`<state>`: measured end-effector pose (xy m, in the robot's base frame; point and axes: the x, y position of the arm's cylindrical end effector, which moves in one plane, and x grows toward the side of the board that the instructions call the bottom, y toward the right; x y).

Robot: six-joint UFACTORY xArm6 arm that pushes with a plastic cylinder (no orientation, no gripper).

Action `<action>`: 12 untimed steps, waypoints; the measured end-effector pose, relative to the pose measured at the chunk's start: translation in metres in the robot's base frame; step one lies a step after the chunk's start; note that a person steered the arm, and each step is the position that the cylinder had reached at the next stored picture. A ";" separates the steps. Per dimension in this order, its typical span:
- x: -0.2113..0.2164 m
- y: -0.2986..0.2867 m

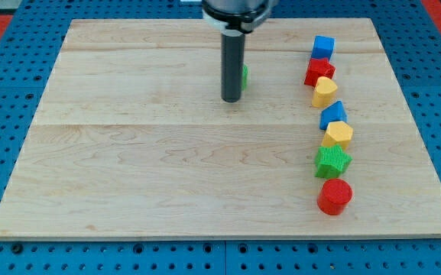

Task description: Push green circle diagonally above blue cube

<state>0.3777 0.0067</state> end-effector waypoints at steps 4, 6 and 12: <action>-0.132 0.071; -0.137 0.142; -0.185 0.122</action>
<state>0.1924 0.1288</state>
